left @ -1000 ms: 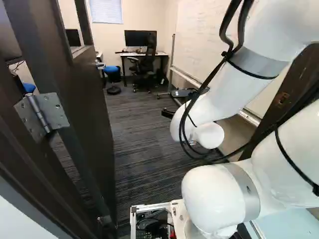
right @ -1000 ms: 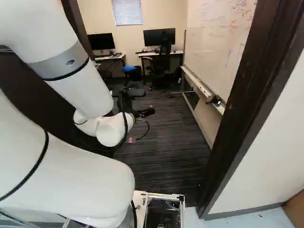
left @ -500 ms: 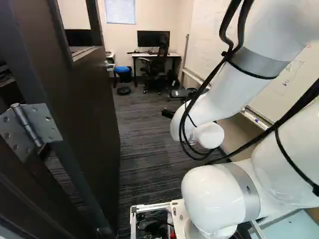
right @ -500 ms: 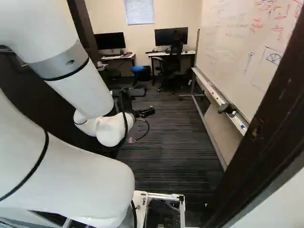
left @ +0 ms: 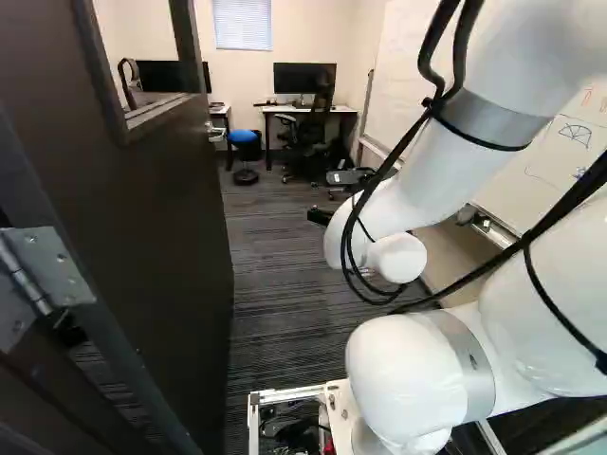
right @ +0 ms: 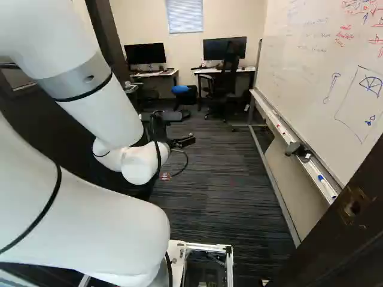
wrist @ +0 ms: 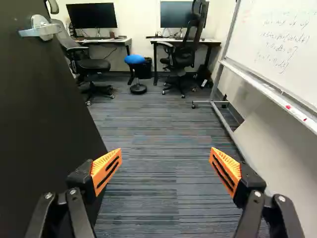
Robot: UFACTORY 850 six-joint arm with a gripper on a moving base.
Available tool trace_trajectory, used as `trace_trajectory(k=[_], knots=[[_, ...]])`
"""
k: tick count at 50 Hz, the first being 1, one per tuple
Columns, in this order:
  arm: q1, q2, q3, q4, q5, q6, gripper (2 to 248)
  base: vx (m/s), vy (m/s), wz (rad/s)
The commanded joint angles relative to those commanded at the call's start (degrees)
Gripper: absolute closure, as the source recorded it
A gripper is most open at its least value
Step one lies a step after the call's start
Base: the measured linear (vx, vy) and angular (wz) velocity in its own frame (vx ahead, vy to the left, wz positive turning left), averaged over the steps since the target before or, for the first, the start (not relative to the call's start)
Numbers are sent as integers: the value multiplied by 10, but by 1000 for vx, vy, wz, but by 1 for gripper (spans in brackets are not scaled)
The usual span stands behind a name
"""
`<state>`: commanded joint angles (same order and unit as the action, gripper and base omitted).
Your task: Open the door and move inside
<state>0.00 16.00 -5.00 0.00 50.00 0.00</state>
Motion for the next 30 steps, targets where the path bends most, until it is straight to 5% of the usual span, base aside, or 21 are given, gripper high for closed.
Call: trace_trajectory(k=[30], knots=[[0, 0, 0, 0, 0, 0, 3, 204, -13, -6]])
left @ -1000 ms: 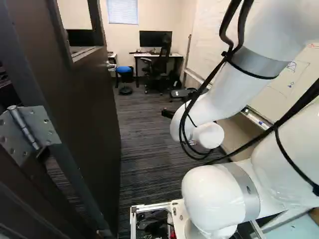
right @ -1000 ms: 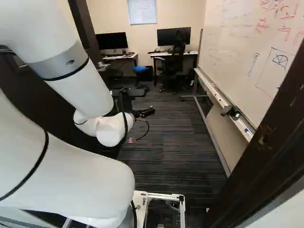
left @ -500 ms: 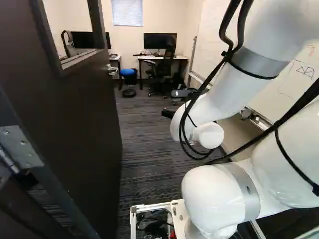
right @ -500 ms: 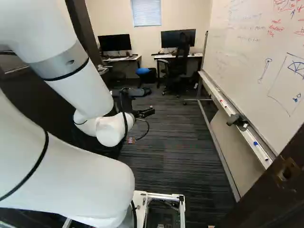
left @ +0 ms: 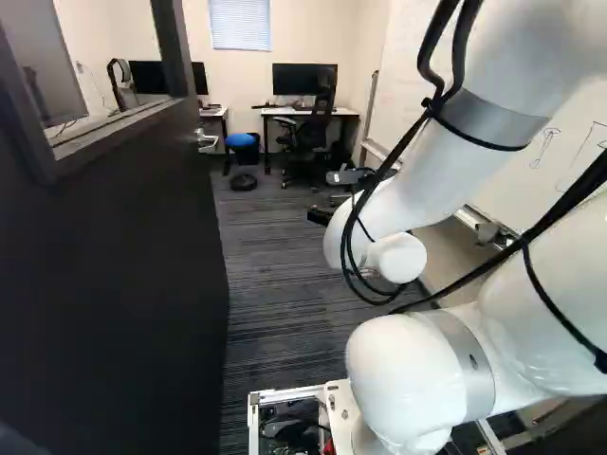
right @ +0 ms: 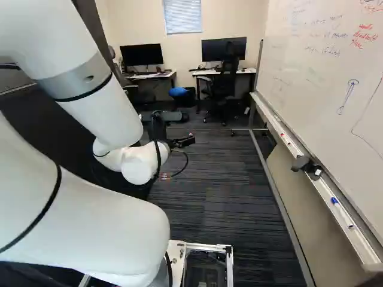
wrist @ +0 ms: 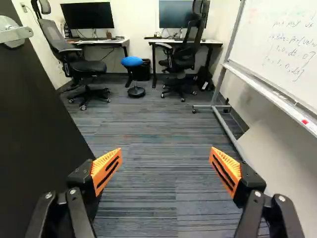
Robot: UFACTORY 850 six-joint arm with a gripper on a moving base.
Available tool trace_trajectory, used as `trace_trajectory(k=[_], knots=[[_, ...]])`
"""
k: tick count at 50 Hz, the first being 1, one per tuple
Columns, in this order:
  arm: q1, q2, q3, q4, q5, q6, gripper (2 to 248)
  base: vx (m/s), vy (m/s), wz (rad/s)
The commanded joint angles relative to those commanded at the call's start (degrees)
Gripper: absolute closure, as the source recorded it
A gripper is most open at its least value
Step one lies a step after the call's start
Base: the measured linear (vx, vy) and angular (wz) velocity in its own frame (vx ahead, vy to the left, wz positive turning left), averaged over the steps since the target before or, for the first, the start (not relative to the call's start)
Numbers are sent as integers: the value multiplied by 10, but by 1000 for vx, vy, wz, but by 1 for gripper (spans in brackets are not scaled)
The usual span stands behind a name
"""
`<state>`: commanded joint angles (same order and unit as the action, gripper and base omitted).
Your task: Open the door and move inside
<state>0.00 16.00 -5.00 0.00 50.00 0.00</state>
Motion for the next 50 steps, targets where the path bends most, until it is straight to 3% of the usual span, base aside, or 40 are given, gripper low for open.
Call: trace_trajectory(k=[50], knots=[[0, 0, 0, 0, 0, 0, 3, 207, -1, -6]])
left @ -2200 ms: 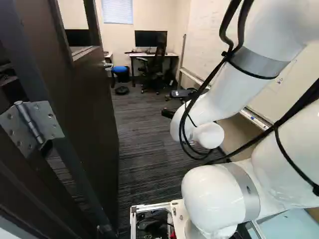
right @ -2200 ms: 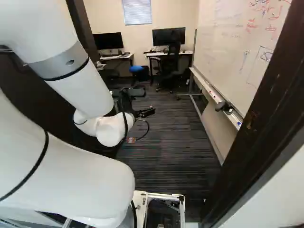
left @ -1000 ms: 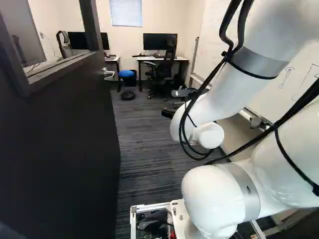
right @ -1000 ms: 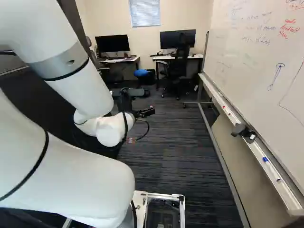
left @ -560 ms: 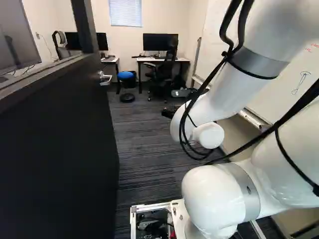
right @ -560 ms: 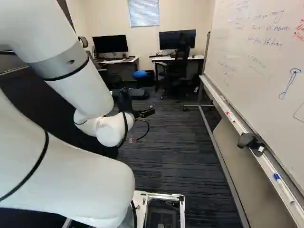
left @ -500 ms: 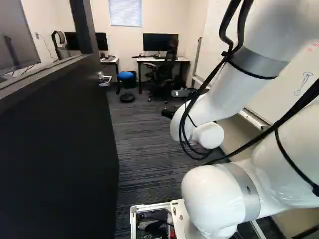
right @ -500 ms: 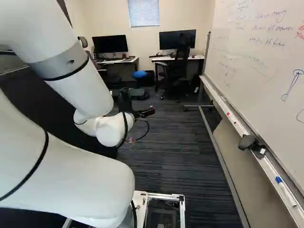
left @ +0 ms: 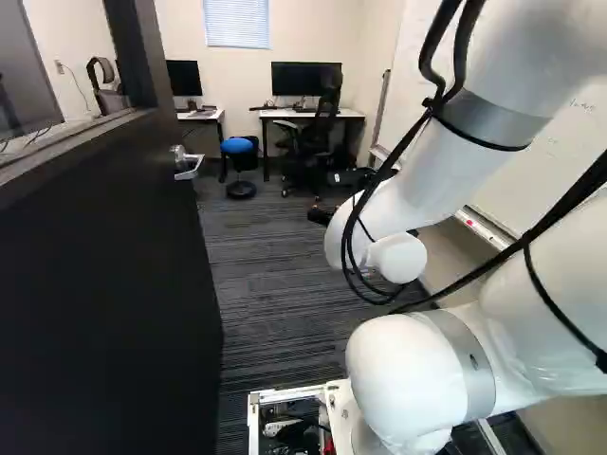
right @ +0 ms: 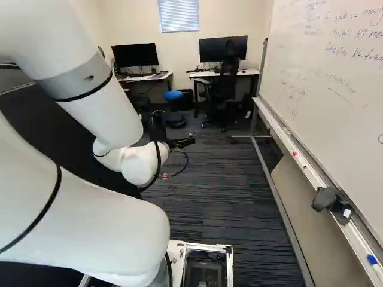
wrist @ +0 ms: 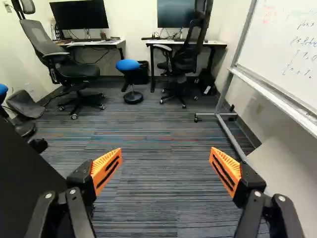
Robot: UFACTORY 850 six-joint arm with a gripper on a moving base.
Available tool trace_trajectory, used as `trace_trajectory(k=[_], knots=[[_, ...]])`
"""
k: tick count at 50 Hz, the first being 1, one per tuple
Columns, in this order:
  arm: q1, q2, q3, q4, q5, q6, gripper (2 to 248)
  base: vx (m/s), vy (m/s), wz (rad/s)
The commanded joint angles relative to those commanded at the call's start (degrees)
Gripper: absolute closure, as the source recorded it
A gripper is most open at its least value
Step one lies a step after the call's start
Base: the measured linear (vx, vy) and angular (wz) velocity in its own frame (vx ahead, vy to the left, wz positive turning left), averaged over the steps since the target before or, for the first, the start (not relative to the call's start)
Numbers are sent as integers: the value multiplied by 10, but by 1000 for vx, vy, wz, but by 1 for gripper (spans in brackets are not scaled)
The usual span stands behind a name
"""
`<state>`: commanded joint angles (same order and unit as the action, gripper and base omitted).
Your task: Open the door and move inside
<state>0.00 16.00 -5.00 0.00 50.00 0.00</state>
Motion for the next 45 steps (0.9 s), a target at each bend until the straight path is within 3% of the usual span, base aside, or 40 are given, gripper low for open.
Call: trace_trajectory(k=[45], knots=[[0, 0, 0, 0, 0, 0, 3, 224, -6, -18]])
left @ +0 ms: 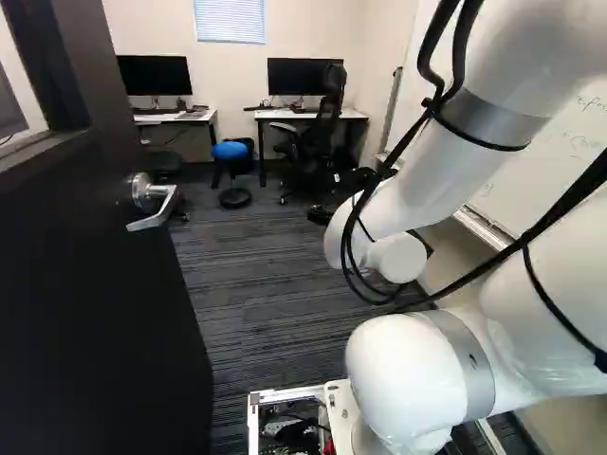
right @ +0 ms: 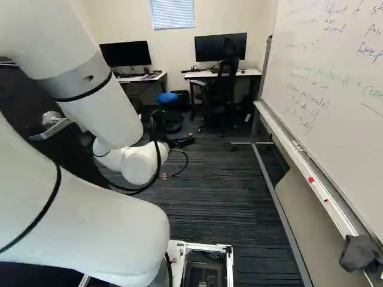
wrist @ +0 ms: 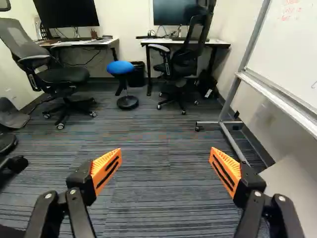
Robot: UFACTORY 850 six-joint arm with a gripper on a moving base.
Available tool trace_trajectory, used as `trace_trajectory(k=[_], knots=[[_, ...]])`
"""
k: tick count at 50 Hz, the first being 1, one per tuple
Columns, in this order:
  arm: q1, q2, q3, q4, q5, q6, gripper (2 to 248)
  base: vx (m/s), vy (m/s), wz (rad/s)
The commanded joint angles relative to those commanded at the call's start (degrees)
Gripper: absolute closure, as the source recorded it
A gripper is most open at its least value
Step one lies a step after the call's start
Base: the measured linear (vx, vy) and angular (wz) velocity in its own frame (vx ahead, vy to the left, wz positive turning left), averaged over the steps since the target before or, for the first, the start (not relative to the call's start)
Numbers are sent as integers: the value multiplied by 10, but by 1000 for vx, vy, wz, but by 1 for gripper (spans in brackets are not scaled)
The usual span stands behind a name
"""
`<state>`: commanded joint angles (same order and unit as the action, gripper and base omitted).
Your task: Open the door and move inside
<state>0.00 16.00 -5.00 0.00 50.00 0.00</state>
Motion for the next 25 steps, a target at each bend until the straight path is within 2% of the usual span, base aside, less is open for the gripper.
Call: trace_trajectory(k=[25], knots=[[0, 0, 0, 0, 0, 0, 3, 227, -29, -15]])
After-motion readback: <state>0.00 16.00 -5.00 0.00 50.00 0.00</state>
